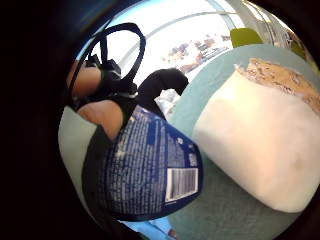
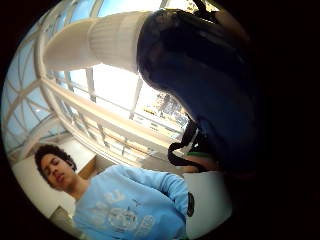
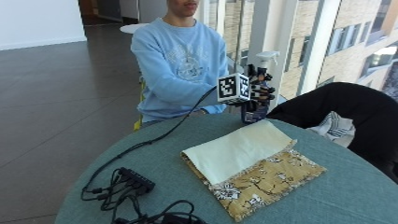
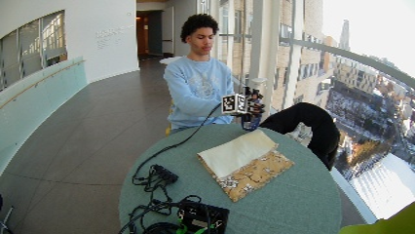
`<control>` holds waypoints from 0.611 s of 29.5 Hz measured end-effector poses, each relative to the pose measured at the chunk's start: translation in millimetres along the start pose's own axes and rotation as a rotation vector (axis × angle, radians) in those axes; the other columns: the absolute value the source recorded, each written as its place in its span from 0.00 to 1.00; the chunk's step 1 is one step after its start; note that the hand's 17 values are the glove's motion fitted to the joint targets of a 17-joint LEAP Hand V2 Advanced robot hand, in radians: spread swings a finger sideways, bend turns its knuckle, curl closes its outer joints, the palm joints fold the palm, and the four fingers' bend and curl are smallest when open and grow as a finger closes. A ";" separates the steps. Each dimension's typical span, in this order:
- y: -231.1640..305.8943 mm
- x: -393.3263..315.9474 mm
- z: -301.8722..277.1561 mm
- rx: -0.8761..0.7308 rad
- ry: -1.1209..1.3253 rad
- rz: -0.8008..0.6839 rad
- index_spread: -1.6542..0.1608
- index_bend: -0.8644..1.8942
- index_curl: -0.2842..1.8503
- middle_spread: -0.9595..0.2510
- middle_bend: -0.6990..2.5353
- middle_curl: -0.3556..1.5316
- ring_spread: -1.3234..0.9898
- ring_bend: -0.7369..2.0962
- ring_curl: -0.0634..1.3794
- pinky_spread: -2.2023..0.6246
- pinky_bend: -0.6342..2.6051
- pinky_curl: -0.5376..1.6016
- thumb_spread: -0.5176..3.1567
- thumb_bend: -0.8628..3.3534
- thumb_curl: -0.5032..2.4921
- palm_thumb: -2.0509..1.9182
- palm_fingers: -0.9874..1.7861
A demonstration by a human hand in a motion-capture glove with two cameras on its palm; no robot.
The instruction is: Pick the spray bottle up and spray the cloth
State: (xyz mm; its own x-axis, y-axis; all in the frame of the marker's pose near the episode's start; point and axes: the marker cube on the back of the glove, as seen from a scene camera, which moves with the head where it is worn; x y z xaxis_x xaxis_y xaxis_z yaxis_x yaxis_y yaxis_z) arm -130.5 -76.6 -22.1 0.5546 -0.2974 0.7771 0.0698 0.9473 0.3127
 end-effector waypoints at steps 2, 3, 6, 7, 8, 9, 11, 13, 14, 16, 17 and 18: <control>0.9 3.3 5.3 0.000 -0.004 -0.013 0.73 0.35 0.23 0.74 0.30 0.42 0.58 0.43 0.30 0.85 0.30 0.42 0.37 0.20 0.39 0.74 0.68; 1.1 4.2 6.7 0.002 -0.007 -0.016 0.73 0.35 0.23 0.74 0.30 0.42 0.58 0.43 0.30 0.85 0.30 0.42 0.37 0.20 0.39 0.74 0.68; 1.5 6.4 7.4 -0.002 -0.011 -0.013 0.73 0.35 0.23 0.74 0.30 0.42 0.58 0.43 0.30 0.85 0.30 0.42 0.37 0.20 0.39 0.74 0.68; 1.8 7.5 6.7 -0.002 -0.012 -0.010 0.73 0.35 0.23 0.74 0.30 0.42 0.58 0.43 0.30 0.85 0.30 0.42 0.37 0.20 0.39 0.74 0.68; 2.1 8.8 5.7 -0.001 -0.014 -0.006 0.73 0.35 0.23 0.74 0.30 0.42 0.58 0.43 0.30 0.85 0.30 0.42 0.37 0.20 0.39 0.74 0.68; 2.6 10.1 4.4 0.000 -0.017 -0.003 0.73 0.35 0.23 0.74 0.30 0.42 0.58 0.43 0.30 0.85 0.30 0.42 0.38 0.20 0.39 0.74 0.68; 4.1 11.9 2.0 0.001 -0.022 0.003 0.73 0.35 0.23 0.74 0.29 0.42 0.58 0.43 0.30 0.85 0.30 0.42 0.38 0.20 0.39 0.73 0.68; 6.7 11.7 -0.6 -0.003 -0.021 0.006 0.72 0.35 0.23 0.73 0.29 0.42 0.57 0.43 0.30 0.84 0.30 0.43 0.39 0.19 0.38 0.73 0.68; 8.3 10.9 -2.6 -0.004 -0.016 0.008 0.72 0.34 0.22 0.74 0.29 0.42 0.57 0.42 0.30 0.85 0.30 0.43 0.39 0.19 0.38 0.72 0.66; 12.5 8.8 -9.7 -0.011 0.005 0.014 0.71 0.33 0.22 0.74 0.28 0.42 0.57 0.43 0.30 0.85 0.31 0.43 0.39 0.19 0.37 0.71 0.64; 15.6 7.8 -15.9 -0.018 0.023 0.020 0.71 0.33 0.22 0.74 0.28 0.41 0.57 0.43 0.30 0.85 0.31 0.43 0.40 0.19 0.36 0.71 0.63; 19.6 7.1 -24.3 -0.027 0.049 0.029 0.71 0.33 0.22 0.74 0.28 0.41 0.57 0.43 0.30 0.85 0.31 0.43 0.40 0.19 0.36 0.70 0.62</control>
State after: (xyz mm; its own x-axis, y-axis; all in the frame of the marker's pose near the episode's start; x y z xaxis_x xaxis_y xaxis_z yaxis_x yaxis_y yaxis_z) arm -105.0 -57.2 -23.7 0.5968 -0.2638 0.7578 0.0749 0.9586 0.2747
